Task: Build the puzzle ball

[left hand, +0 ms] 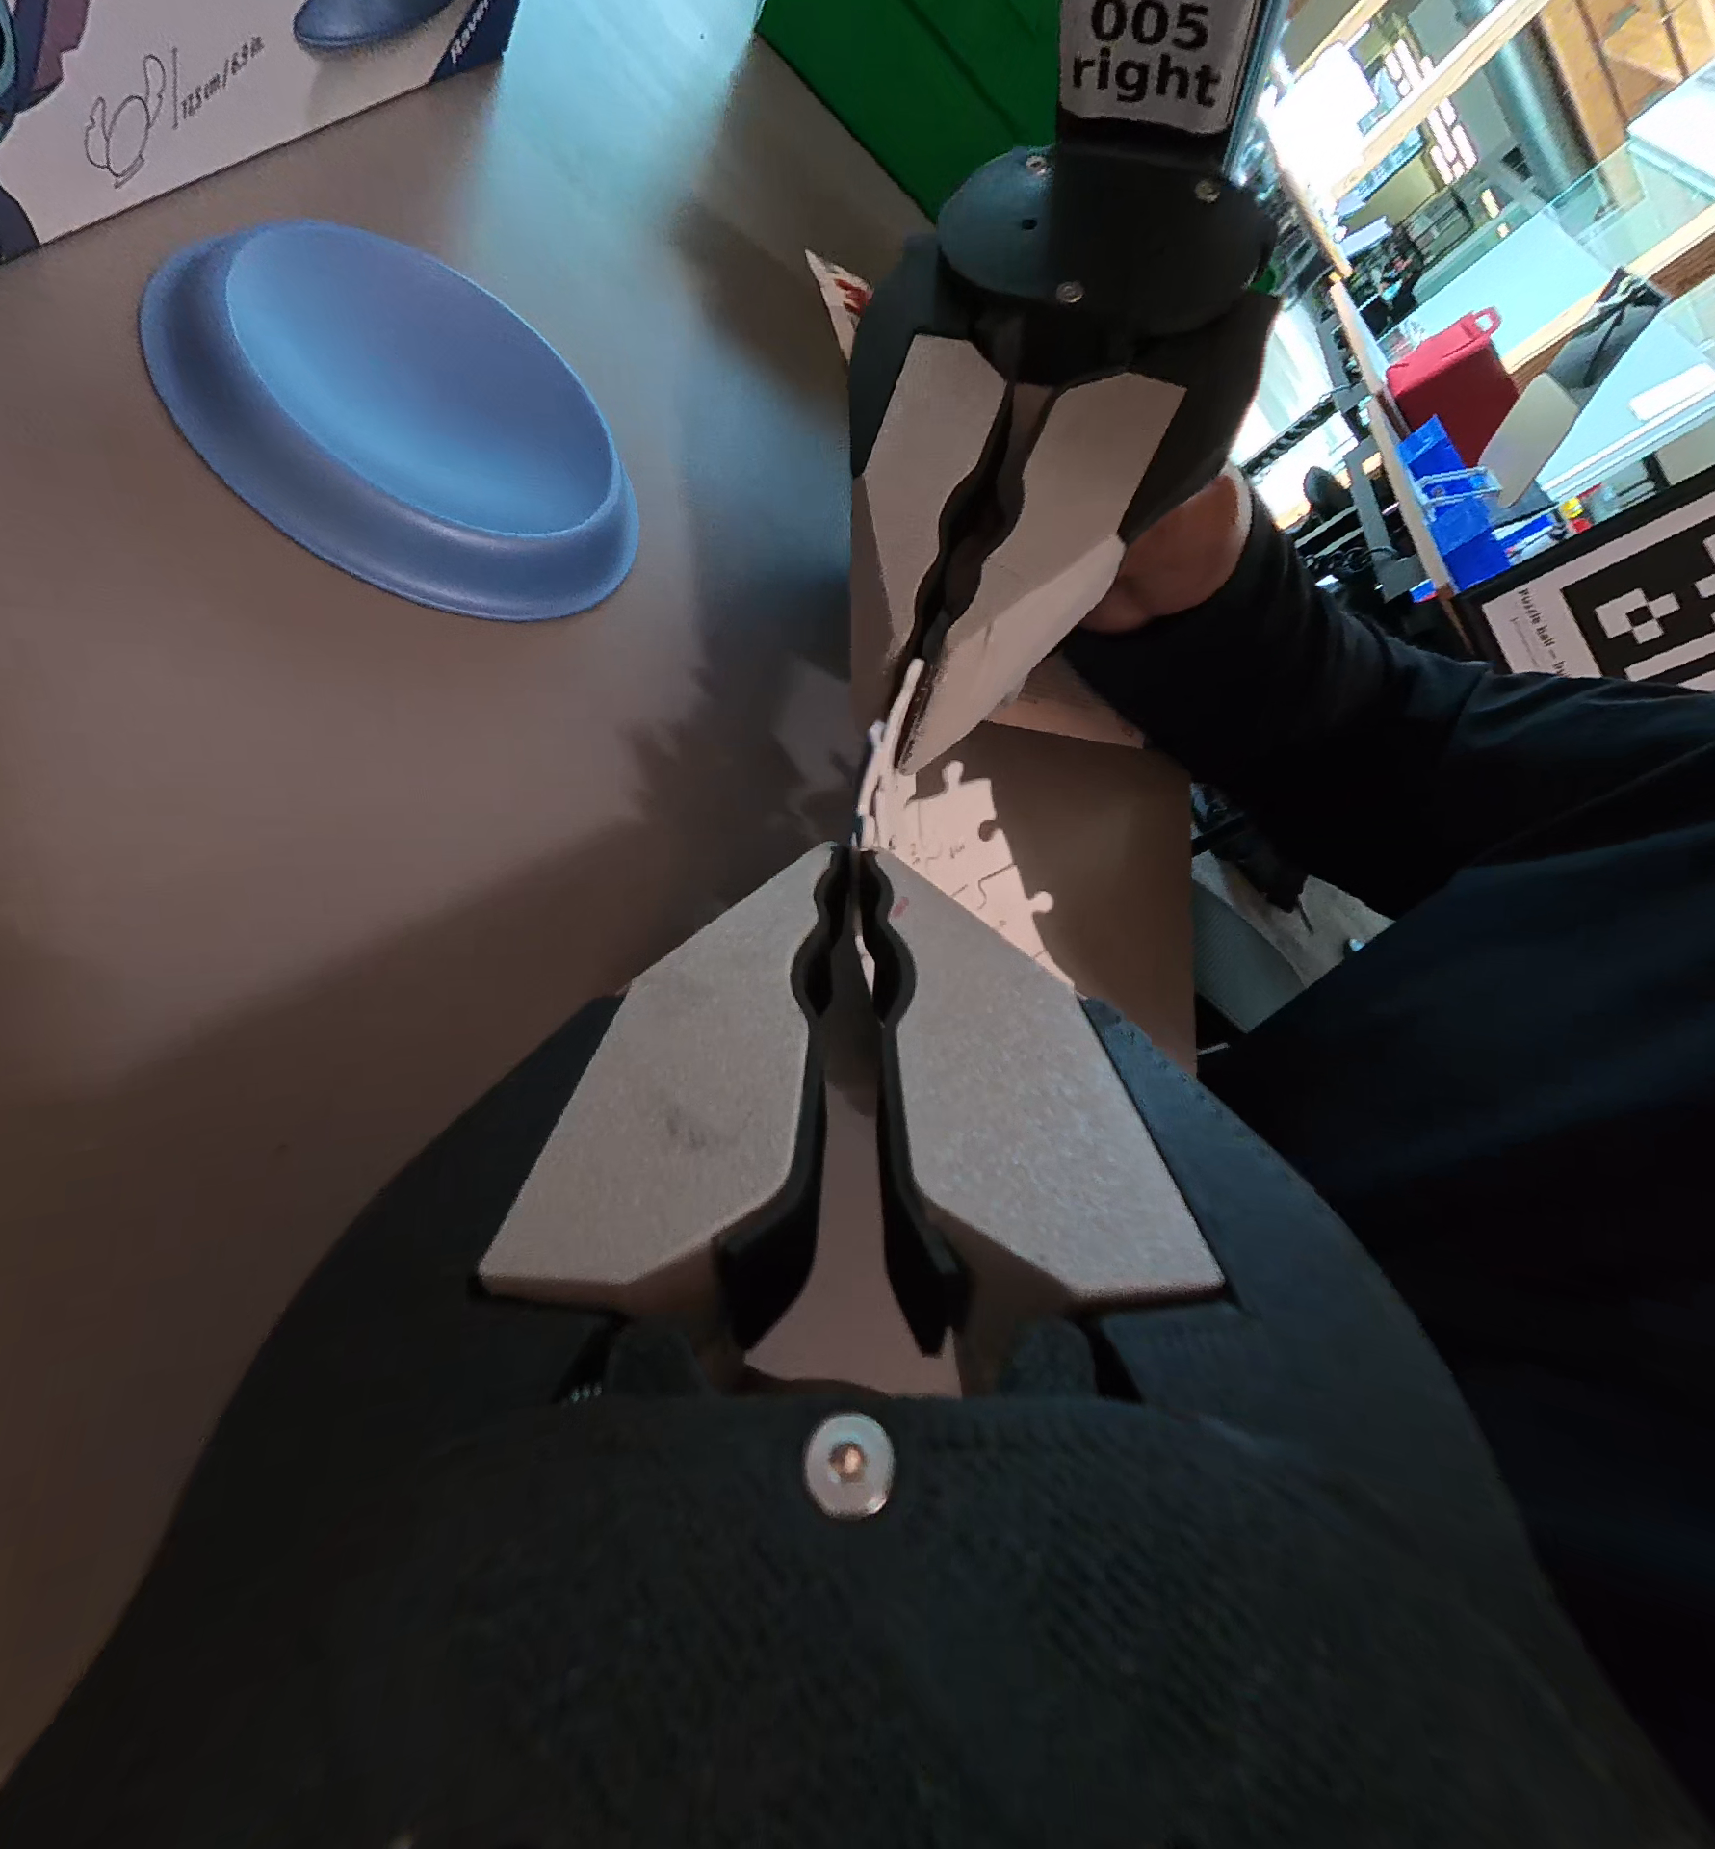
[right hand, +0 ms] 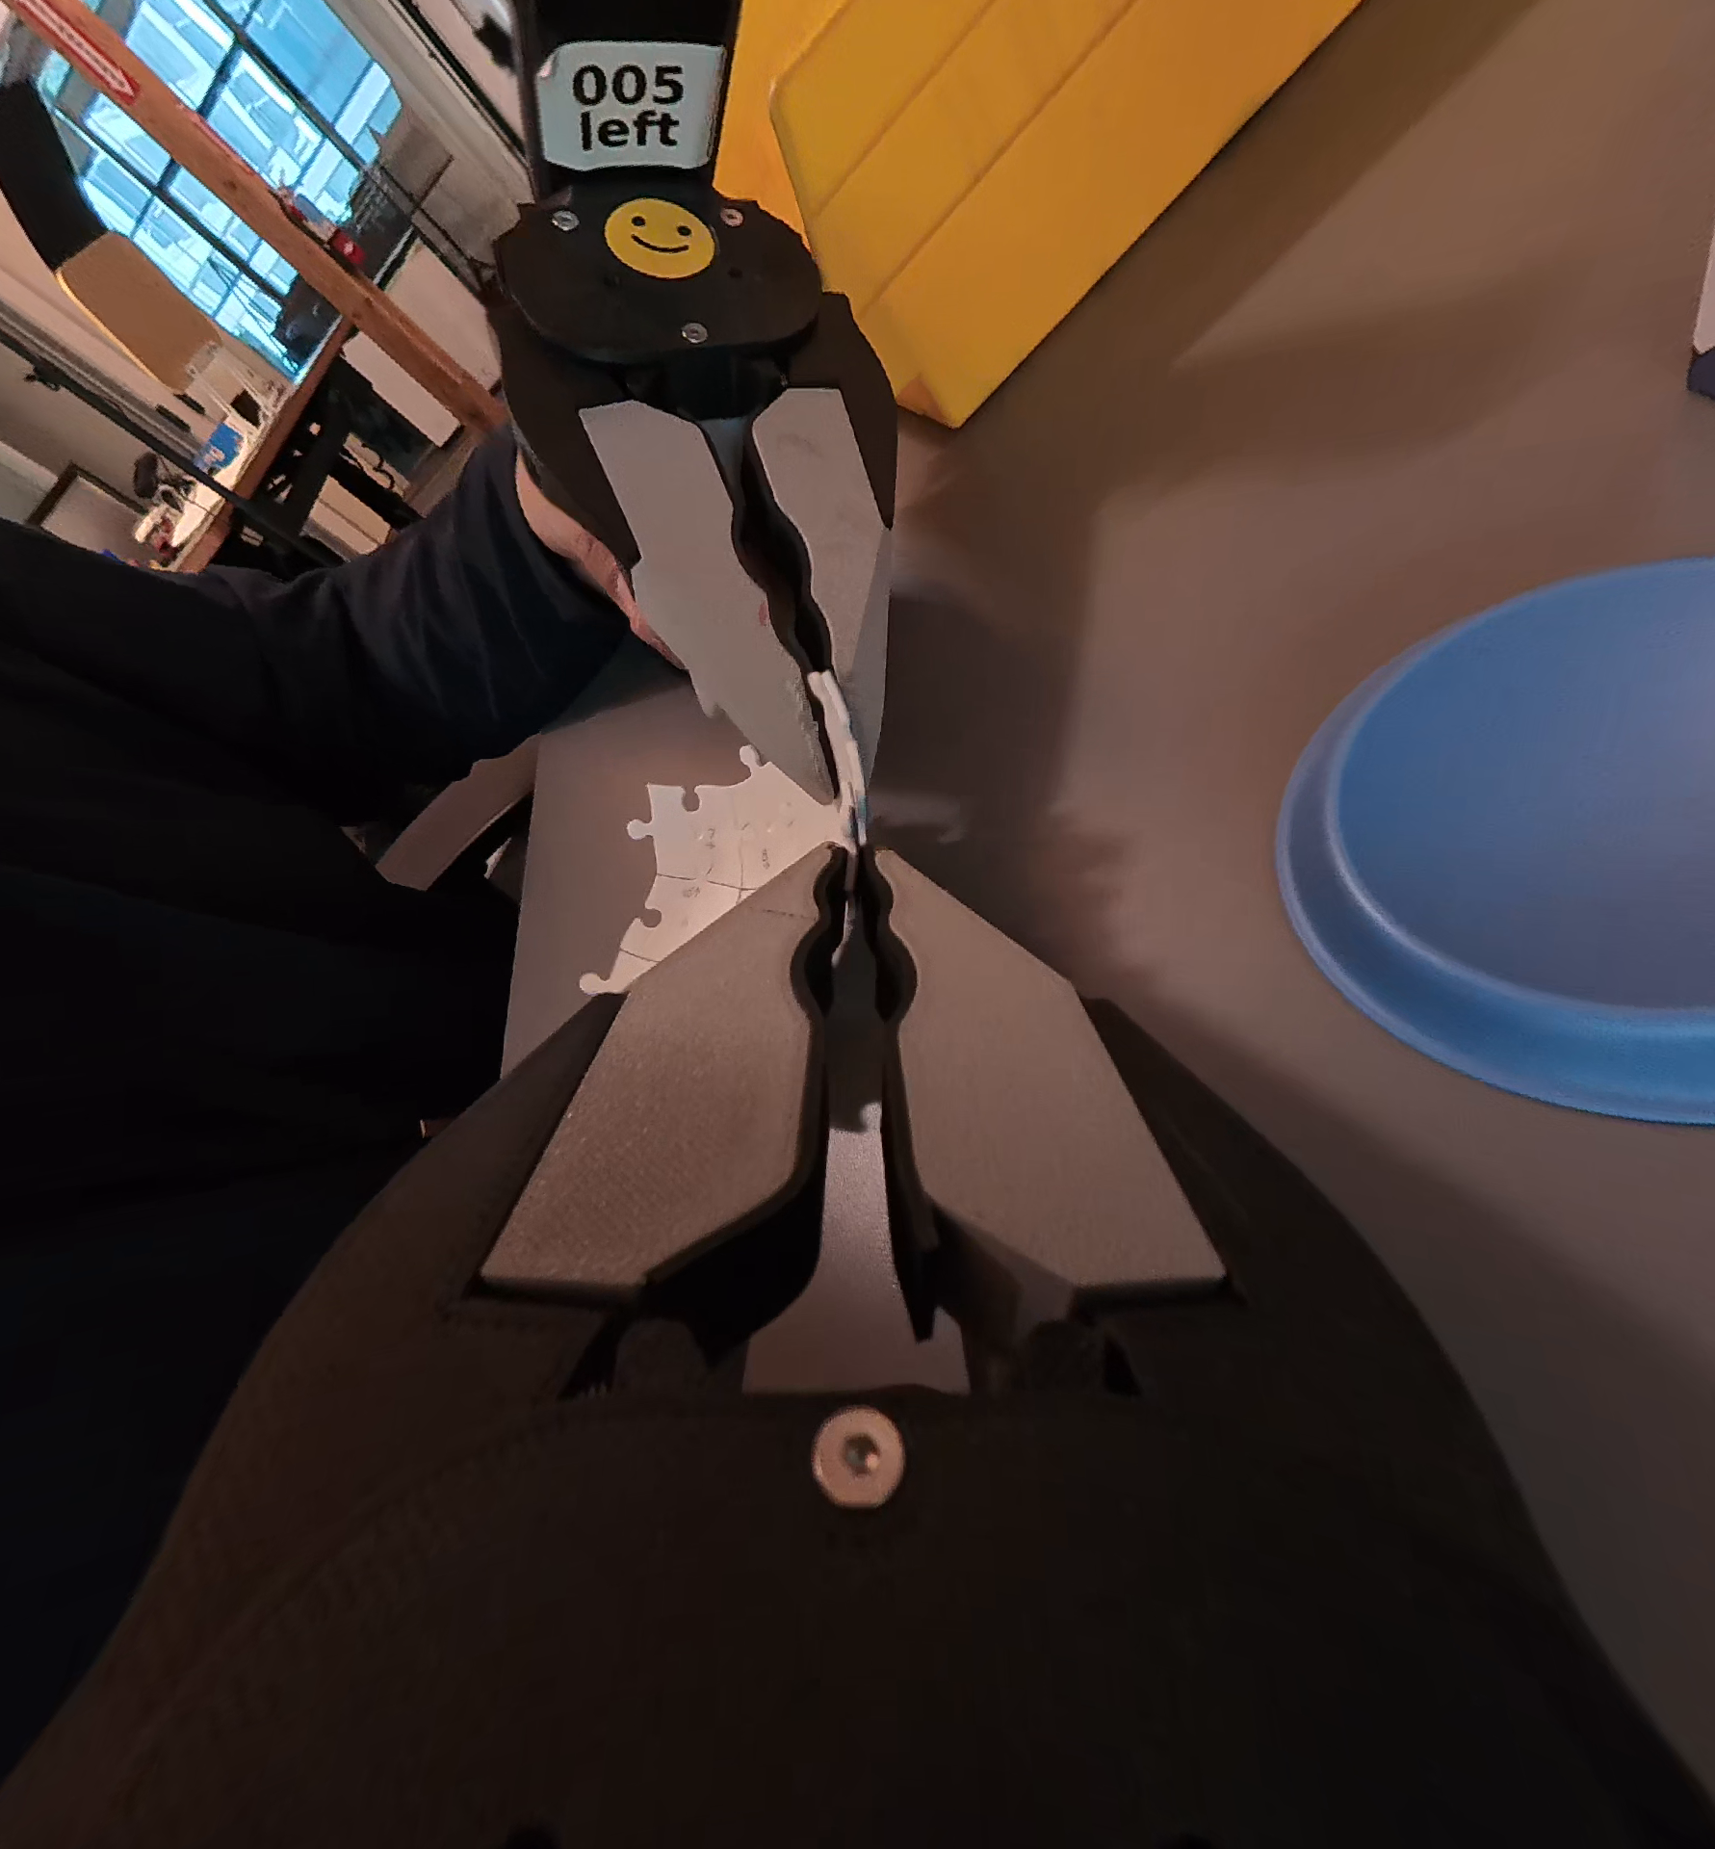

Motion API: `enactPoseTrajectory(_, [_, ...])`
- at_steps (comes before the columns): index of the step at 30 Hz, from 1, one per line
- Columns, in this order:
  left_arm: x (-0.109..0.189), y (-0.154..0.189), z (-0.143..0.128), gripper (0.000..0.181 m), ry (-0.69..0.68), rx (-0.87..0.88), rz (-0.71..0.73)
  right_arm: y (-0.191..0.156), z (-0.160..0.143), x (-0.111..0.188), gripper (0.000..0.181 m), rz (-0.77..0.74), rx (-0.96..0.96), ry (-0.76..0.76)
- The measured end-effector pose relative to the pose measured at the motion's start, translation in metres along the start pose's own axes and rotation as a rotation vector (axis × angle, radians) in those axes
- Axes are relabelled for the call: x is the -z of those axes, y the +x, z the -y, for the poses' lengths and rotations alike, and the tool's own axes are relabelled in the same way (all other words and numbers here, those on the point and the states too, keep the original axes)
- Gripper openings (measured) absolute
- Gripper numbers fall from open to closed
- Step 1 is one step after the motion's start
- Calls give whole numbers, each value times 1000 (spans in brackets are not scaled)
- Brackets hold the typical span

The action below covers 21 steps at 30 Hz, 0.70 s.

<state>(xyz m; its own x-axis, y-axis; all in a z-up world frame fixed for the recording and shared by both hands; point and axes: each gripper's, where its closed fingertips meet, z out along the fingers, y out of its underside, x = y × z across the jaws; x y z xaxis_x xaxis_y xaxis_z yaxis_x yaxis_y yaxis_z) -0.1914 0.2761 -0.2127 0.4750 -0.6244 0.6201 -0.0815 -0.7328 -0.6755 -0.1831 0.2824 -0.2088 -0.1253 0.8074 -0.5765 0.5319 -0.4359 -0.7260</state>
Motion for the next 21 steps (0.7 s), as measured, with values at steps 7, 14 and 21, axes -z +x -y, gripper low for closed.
enactPoseTrajectory(7, [4,1,5,0,42,8,-14,1,3,3,0,-21,20,19])
enactPoseTrajectory(14, [4,1,8,0,65,5,-4,2,6,4,0,-26,-16,41])
enactPoseTrajectory(21, [3,3,9,0,71,-5,-8,2,7,4,4,-32,-6,44])
